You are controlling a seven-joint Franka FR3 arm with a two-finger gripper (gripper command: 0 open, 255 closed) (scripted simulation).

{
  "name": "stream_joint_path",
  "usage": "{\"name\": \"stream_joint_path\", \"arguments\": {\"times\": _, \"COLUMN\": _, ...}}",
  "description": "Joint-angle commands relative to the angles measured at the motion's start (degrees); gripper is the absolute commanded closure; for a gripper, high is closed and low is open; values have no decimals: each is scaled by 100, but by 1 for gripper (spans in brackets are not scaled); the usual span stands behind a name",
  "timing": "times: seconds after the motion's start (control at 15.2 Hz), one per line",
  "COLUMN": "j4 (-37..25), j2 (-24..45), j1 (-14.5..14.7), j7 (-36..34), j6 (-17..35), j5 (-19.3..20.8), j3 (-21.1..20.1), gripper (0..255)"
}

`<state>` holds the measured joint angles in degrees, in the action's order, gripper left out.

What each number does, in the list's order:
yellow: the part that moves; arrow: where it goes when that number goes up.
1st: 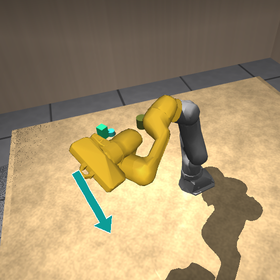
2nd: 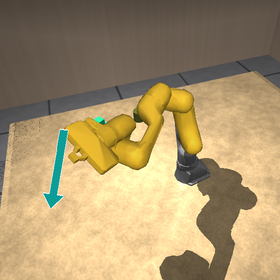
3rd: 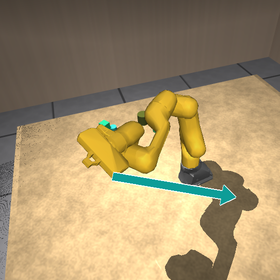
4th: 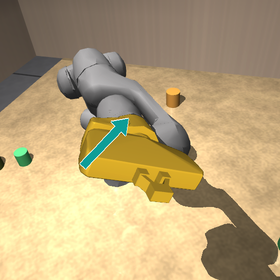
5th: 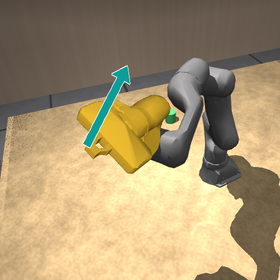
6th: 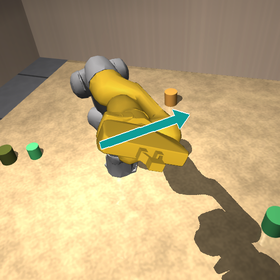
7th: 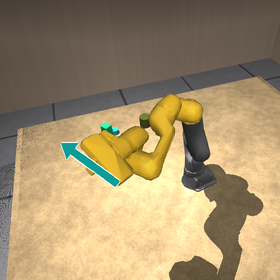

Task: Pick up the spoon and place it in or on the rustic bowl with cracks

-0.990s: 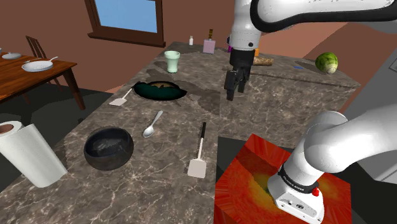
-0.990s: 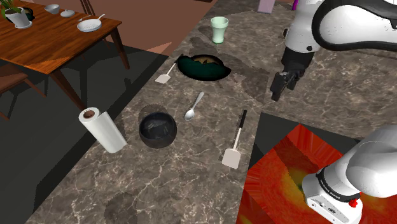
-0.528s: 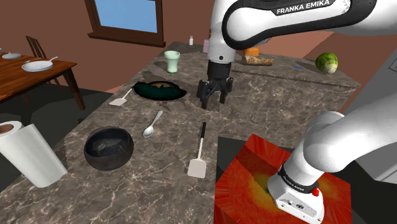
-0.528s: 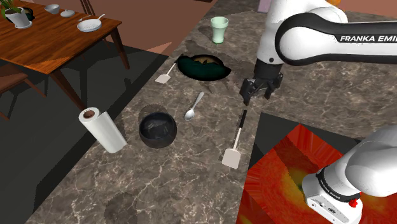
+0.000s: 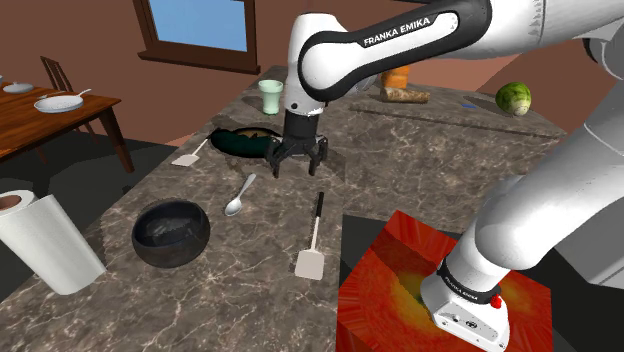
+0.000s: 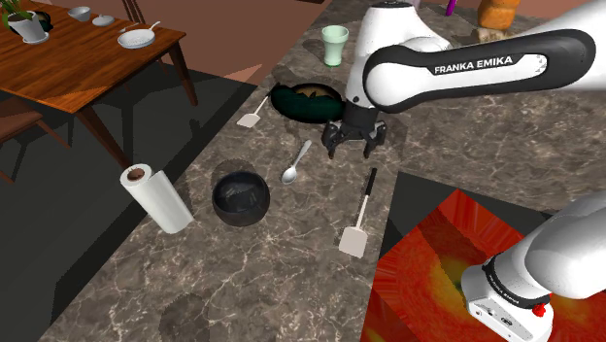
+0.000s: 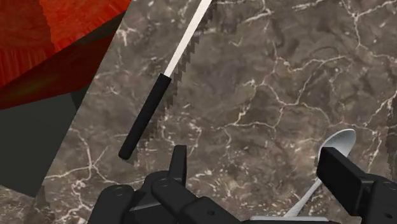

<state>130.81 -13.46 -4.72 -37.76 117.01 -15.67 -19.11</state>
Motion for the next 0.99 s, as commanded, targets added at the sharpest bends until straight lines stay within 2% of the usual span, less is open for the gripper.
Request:
{"name": "stream_joint_path", "arguments": {"times": 0.0, "j4": -267, "j2": 448, "j1": -49, "j7": -540, "j6": 286, "j5": 61, "j3": -128, "gripper": 0}}
{"name": "stream_joint_path", "arguments": {"times": 0.33, "j4": -958, "j2": 1531, "j1": -101, "j7": -1787, "j6": 887, "j5": 384, "j3": -259, "gripper": 0}}
{"name": "stream_joint_path", "arguments": {"times": 0.73, "j4": -1962, "j2": 2791, "j1": 39, "j7": -3200, "j6": 1371, "j5": 864, "j3": -88, "gripper": 0}}
{"name": "stream_joint_path", "arguments": {"times": 0.92, "j4": -1937, "j2": 2897, "j1": 76, "j7": -3231, "j6": 1504, "j5": 894, "j3": -73, "gripper": 0}}
